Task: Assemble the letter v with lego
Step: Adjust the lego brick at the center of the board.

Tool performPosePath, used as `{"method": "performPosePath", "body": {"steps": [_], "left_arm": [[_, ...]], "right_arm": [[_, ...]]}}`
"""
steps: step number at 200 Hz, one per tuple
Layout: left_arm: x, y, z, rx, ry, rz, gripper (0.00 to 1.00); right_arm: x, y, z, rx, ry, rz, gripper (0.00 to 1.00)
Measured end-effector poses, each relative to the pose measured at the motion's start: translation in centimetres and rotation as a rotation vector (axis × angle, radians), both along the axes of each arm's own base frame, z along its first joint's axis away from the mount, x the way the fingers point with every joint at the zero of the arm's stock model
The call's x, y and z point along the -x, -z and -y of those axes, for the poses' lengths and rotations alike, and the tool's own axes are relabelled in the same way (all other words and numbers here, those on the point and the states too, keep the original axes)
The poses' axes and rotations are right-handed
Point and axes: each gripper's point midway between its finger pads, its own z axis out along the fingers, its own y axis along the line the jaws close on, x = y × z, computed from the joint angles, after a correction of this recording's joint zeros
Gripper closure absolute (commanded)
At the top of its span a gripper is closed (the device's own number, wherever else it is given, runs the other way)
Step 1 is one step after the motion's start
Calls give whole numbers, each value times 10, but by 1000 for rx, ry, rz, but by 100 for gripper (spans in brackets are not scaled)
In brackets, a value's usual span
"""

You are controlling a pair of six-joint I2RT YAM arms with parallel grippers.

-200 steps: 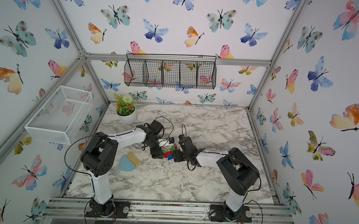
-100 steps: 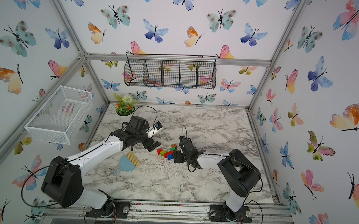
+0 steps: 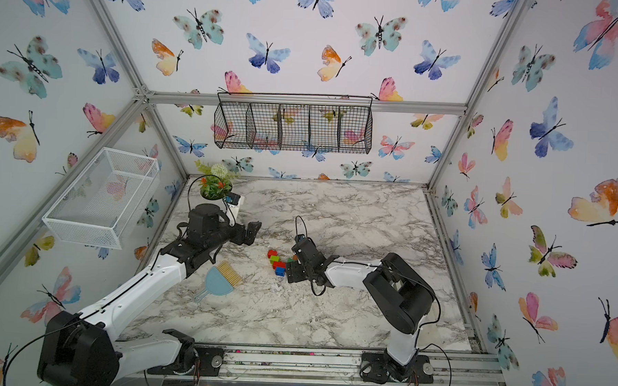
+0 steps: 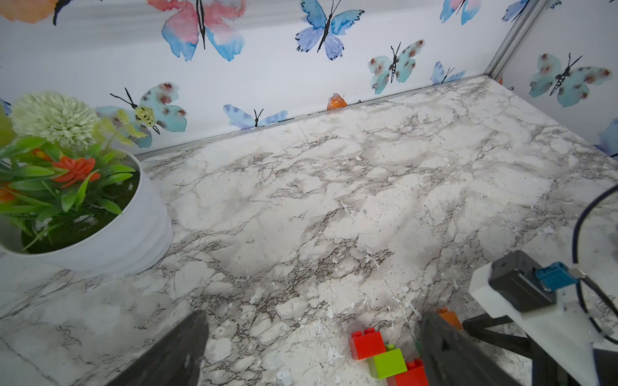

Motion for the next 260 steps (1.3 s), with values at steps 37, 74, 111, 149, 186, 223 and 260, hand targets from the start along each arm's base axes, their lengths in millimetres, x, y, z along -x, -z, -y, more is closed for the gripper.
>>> {"method": "performPosePath", "body": {"steps": [37, 74, 111, 149, 186, 223, 260], "left_arm": [[4, 6, -19, 45, -92, 4, 2], [18, 2, -52, 90, -221, 58, 2], [30, 6, -101, 72, -424, 108, 2], [48, 53, -146, -17, -608, 110, 2], [63, 106, -165, -75, -656, 121, 2], [56, 118, -173, -115, -652, 126, 2], [27, 103, -201, -67, -711, 147, 2]], "right_arm": [[2, 0, 11, 50, 15, -3, 17], [4, -41, 29, 53, 24, 66, 11], [-35, -139, 66, -31, 138, 336, 2], [-90, -173, 171, 32, 404, 552, 2], [-94, -121, 257, 241, 535, 584, 2], [-85, -76, 309, 304, 616, 576, 2], [-73, -49, 317, 240, 604, 607, 2]]}}
